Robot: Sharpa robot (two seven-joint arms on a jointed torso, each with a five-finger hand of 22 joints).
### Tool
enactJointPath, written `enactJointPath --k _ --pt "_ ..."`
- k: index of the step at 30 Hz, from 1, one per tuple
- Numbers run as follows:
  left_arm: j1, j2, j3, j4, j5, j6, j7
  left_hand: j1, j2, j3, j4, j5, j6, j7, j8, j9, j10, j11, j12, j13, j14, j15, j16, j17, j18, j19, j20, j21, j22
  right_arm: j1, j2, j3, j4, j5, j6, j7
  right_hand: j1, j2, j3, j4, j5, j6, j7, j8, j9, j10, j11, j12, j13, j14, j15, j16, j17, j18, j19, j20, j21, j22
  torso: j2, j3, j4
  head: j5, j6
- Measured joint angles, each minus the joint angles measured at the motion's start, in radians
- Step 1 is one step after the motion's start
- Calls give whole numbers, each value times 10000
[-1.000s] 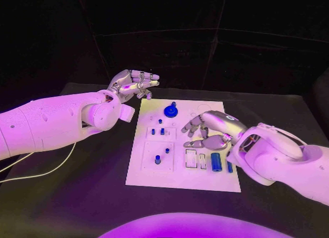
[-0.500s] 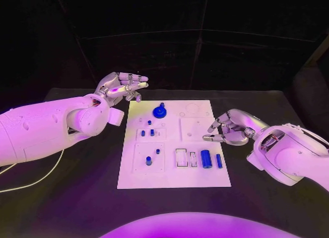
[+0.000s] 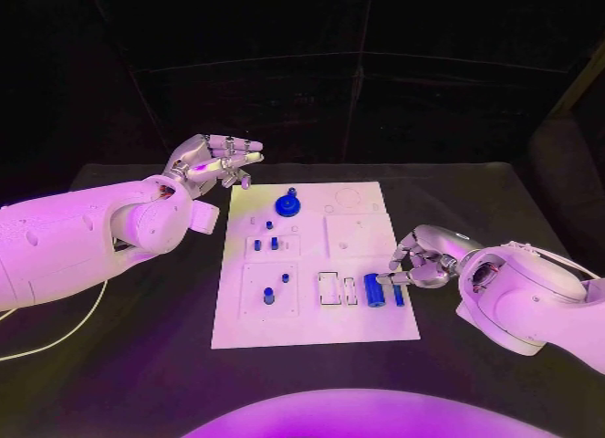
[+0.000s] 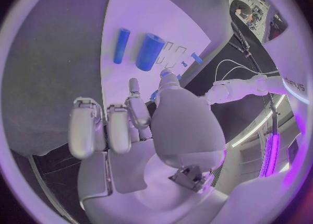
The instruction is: Assemble the parts on the task board
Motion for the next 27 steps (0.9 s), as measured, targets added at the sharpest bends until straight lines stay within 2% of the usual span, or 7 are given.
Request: enactJointPath --k 3,10,15,23,26,27 --pt "-1 0 -2 -3 0 5 -1 0 0 0 0 0 0 0 0 0 0 0 0 0 0 0 0 0 0 0 0 0 0 -34 115 -66 -19 -121 116 -151 0 0 -1 1 0 0 0 0 7 0 0 0 10 1 0 0 0 0 0 0 0 -1 5 2 -1 0 -9" --pt "-2 3 -4 -14 0 18 -3 0 0 0 0 0 0 0 0 0 0 0 0 0 0 0 0 1 0 0 0 0 1 -138 414 -109 -156 -273 288 -333 0 0 -1 1 0 0 0 38 33 0 0 0 35 1 1 -1 -1 1 0 0 0 -1 8 8 -1 -13 -21" --pt "-2 5 -5 -16 0 25 -5 0 0 0 0 0 0 0 0 0 0 0 0 0 0 0 0 1 0 0 0 0 1 -240 610 -114 -288 -310 393 -379 0 0 -1 1 0 0 0 86 61 -1 0 49 98 1 2 19 -2 2 -1 0 38 -2 8 8 0 -15 -30" --pt "-4 4 -5 -16 0 36 -6 0 0 1 1 0 0 0 0 0 0 0 0 0 0 0 0 2 0 0 0 0 1 -424 910 -117 -482 -338 548 -411 0 0 -1 2 0 0 0 152 94 73 0 155 245 2 2 43 -3 2 -1 0 38 -3 9 7 12 63 -33" --pt "-5 3 -6 -16 0 40 -7 0 0 1 1 0 0 0 -1 0 0 0 0 0 0 0 0 2 0 0 0 0 2 -440 1015 -110 -564 -354 563 -415 -29 57 -1 2 38 -38 -28 206 153 73 0 155 287 2 3 43 -4 2 -1 0 38 -3 9 5 12 69 -40" --pt "-5 2 -6 -16 0 41 -7 0 0 1 1 0 0 0 0 0 0 0 0 0 0 0 0 2 0 0 0 0 2 -443 1043 -104 -593 -361 563 -416 -21 137 -1 2 46 -53 -13 240 182 73 0 155 303 2 3 43 -4 3 -1 0 38 -3 9 5 12 70 -41"
